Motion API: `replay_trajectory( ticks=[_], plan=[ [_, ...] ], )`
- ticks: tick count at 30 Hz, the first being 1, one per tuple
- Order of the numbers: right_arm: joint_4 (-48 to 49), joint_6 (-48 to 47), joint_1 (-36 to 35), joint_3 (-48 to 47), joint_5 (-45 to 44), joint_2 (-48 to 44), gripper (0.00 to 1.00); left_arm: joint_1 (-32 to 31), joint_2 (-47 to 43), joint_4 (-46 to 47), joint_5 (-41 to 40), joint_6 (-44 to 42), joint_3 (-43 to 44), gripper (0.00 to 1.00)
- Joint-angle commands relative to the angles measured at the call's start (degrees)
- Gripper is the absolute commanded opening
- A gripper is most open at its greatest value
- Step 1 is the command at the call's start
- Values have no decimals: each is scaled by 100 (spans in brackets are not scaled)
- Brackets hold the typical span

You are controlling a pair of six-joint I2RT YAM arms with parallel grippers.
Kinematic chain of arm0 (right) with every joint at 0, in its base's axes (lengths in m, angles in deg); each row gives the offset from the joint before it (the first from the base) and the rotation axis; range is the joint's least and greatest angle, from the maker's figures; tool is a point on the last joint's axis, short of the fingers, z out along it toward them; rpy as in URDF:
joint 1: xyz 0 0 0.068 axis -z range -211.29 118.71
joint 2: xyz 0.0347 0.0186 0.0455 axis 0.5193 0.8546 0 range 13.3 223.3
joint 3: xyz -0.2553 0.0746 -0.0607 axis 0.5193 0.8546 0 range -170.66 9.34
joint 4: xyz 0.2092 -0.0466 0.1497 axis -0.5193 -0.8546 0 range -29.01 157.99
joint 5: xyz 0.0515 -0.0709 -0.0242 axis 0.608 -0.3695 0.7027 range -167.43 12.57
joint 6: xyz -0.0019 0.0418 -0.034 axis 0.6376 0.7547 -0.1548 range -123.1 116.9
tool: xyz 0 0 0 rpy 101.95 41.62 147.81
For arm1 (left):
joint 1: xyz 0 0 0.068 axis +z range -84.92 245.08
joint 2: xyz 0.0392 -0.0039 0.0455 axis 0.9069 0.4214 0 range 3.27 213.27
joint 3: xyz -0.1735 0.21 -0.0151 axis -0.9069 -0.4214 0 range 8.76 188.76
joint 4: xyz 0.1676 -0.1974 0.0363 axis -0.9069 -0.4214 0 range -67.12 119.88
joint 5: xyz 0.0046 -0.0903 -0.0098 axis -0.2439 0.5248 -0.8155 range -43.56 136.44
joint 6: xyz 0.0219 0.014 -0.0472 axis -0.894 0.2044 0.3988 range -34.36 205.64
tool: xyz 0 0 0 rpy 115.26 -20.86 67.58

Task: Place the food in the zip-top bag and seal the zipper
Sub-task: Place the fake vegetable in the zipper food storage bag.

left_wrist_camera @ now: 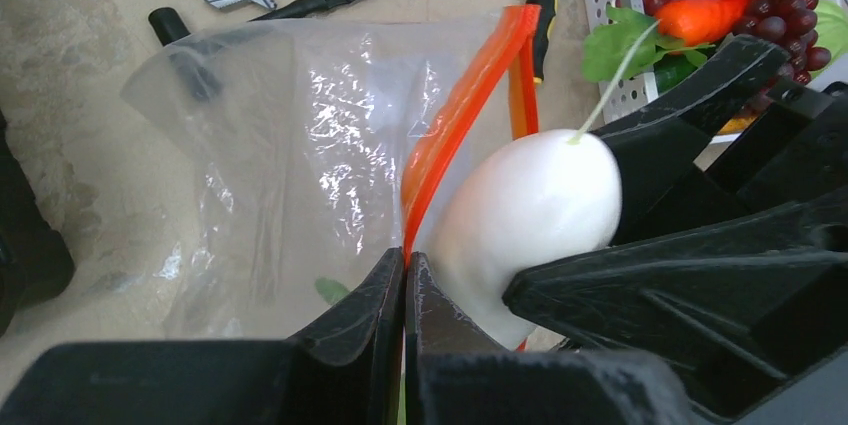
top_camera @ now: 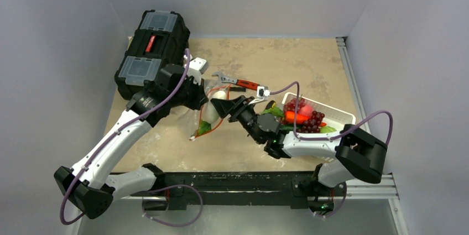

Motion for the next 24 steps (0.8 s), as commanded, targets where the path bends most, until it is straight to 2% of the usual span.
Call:
replay_trajectory(
  ticks=[1, 5, 8, 11, 13, 15, 17, 24],
  plan=[
    [-1135, 967, -106, -346, -851, -67, 1, -15, -113, 294, 207, 59, -12, 0],
    [-2067, 1617, -103, -495, -964, -204, 4, -20, -77, 301, 205, 85, -17, 0],
    [-3199, 2037, -106, -843, -1049, -268, 8, -19, -69, 311, 206, 98, -29, 0],
    [-4110, 2118, -102, -1299, -999, -221, 16, -13, -58, 327, 229, 94, -53, 0],
    [-4655, 2018, -102, -1664, -978, -129, 26, -16, -62, 347, 290, 80, -70, 0],
    [-5119, 1974, -102, -1930, -880, -17, 41, -15, -52, 363, 356, 69, -73, 0],
    [-5279, 1877, -104, -2098, -611, 67, 51, -17, -38, 354, 419, 43, -67, 0],
    [-5950, 1409, -103, -2540, -356, 148, 69, -12, 58, 199, 268, 71, 30, 0]
  ],
)
